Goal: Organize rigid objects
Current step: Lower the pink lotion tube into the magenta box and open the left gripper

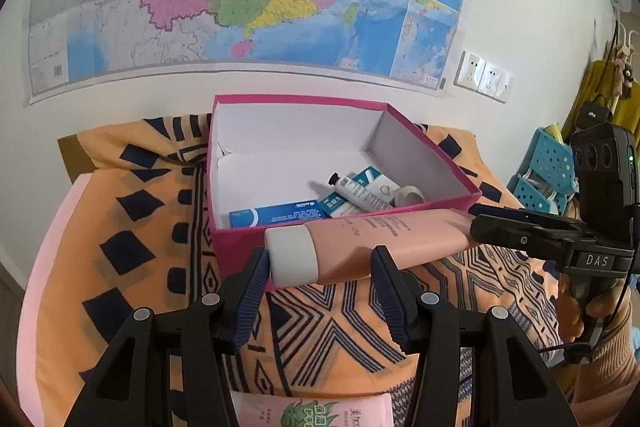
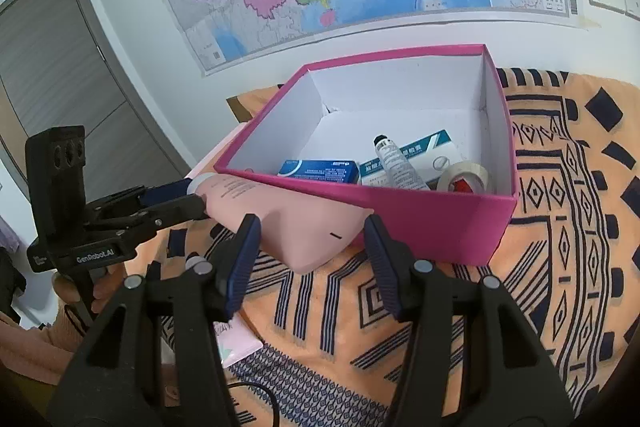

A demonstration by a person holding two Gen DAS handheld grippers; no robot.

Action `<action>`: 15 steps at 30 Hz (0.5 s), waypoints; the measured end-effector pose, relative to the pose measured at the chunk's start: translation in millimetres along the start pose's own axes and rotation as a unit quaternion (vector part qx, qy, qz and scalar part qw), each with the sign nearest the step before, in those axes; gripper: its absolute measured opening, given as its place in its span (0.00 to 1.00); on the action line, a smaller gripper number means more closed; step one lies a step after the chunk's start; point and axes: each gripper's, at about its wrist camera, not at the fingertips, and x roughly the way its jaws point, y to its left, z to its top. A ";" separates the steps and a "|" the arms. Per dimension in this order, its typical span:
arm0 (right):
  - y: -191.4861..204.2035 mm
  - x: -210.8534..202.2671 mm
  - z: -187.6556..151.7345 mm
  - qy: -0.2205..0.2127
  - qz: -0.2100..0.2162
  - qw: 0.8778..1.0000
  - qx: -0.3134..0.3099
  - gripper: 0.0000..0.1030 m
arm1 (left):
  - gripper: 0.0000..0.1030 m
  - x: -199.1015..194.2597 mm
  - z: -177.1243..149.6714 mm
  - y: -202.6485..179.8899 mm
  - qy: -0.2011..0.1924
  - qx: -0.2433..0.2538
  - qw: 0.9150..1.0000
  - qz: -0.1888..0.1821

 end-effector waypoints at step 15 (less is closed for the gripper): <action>-6.0 5.6 14.6 -0.007 0.004 1.000 -0.002 0.55 | 0.51 8.5 13.3 8.0 -0.002 -0.001 1.000 0.003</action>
